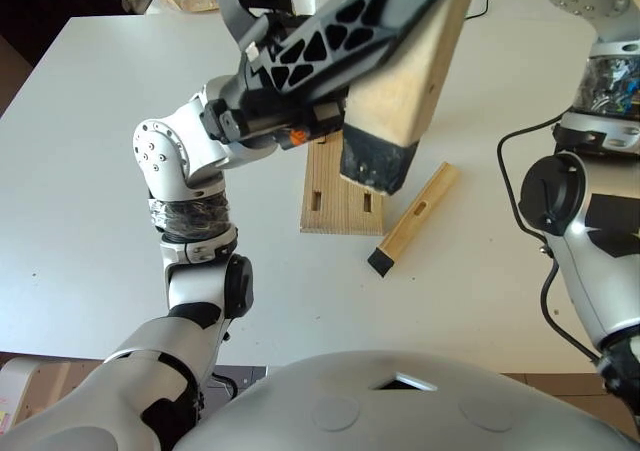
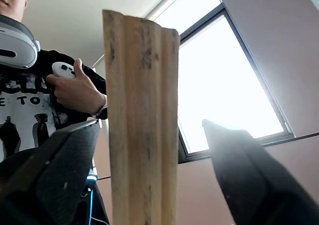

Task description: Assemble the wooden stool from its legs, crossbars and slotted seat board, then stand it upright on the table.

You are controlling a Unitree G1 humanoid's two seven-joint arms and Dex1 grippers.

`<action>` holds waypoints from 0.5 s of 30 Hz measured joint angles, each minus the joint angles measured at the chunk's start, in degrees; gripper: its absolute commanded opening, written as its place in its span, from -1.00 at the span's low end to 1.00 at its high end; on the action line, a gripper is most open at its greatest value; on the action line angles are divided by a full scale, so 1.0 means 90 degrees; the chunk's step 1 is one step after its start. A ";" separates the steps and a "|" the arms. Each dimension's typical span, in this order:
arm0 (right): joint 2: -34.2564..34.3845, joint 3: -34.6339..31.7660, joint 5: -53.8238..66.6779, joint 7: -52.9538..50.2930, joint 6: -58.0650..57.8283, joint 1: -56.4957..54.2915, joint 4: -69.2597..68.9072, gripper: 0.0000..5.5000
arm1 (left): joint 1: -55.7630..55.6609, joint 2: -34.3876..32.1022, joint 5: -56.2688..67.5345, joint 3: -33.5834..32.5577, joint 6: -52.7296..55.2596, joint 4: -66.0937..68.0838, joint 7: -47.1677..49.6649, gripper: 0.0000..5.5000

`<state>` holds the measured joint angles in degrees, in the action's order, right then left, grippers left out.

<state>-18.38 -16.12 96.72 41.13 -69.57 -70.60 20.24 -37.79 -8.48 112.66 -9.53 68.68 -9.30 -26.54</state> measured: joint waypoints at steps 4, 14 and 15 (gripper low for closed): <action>0.0011 0.0002 -0.0001 0.0211 -0.0124 -0.0231 0.0112 0.36 | -0.0012 -0.0099 0.0000 0.0097 0.0087 0.0066 -0.0270 -0.61; -0.0158 0.0165 -0.0794 0.1027 -0.0336 -0.0493 0.0085 -0.18 | -0.0010 -0.0495 0.0001 0.0283 0.0248 0.0214 -0.0580 -0.61; -0.0205 0.0235 -0.0901 0.1118 -0.0337 -0.0493 0.0059 -0.23 | -0.0007 -0.0496 0.0001 0.0286 0.0248 0.0229 -0.0580 -0.61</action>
<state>-20.22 -14.01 88.61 51.19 -72.60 -75.04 20.77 -37.86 -12.94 112.67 -6.96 70.91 -7.24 -31.76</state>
